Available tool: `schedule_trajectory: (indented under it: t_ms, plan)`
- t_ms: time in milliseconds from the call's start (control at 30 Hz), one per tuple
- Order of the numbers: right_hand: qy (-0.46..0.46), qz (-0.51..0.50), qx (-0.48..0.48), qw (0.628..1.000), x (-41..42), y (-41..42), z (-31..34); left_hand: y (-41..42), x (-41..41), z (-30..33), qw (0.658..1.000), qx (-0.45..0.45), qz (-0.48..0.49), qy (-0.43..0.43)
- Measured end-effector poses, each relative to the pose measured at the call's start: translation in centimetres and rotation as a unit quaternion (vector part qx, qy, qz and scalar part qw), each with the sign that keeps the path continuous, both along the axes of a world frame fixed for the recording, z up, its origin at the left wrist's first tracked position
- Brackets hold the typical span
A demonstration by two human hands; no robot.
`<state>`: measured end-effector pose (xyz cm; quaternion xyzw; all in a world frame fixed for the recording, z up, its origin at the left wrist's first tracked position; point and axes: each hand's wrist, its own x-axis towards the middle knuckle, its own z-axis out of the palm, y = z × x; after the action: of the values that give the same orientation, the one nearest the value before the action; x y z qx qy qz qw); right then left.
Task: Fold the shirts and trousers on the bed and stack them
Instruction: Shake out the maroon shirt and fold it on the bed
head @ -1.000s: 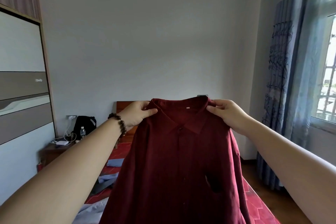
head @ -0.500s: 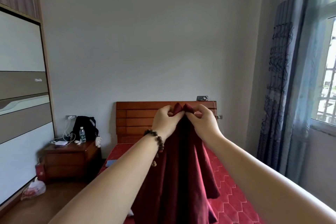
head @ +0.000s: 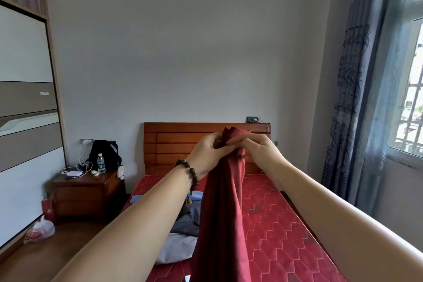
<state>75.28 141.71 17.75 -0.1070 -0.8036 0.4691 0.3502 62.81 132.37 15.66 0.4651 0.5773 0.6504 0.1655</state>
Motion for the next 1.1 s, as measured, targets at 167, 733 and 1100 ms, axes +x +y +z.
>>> schedule_trajectory:
  t_ms: [167, 733, 1100]
  plan:
    - [0.005, -0.086, 0.232, 0.969, 0.1, 1.4, 1.0, -0.3, -0.4, 1.2, 0.998, 0.003, -0.024, 0.064]
    - [-0.052, -0.082, 0.234, 0.967, -1.2, 2.6, 2.4, -1.1, -1.9, -2.1, 0.947, -0.095, 0.103, 0.289]
    - [-0.039, -0.138, 0.248, 0.958, 0.4, 5.0, 3.4, -1.9, -4.7, -3.9, 0.919, -0.149, 0.149, 0.332]
